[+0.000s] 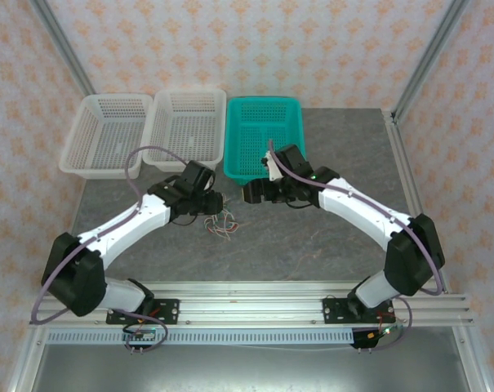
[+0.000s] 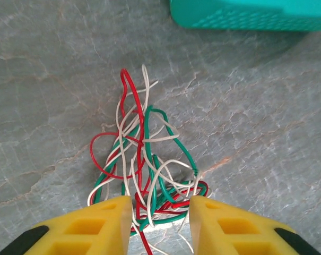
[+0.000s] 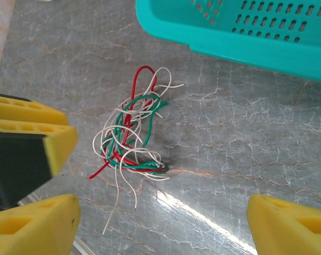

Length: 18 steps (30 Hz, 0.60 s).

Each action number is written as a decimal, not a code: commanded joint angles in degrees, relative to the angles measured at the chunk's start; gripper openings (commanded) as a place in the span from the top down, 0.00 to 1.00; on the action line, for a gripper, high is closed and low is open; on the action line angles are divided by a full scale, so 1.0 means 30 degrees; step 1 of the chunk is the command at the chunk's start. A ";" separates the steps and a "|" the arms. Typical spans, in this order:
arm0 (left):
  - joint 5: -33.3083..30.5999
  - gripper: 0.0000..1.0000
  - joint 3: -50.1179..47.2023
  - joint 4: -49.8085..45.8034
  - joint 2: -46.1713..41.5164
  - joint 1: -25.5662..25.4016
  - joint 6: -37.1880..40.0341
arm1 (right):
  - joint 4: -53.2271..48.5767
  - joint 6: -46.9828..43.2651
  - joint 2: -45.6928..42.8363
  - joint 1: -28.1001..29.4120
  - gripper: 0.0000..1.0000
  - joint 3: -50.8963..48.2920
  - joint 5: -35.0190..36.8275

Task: Untangle the cables
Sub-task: Pick up the cables from the center of the table.

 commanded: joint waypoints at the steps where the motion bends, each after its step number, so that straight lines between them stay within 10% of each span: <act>1: 0.0132 0.67 0.0022 0.0065 0.0179 -0.0211 0.0329 | 0.0771 0.0628 -0.0680 0.0032 0.17 -0.0950 0.0055; 18: 0.0603 0.76 -0.0507 0.0836 0.1726 -0.0458 0.0317 | 0.2507 0.2058 0.0592 0.0148 0.17 -0.1285 -0.0388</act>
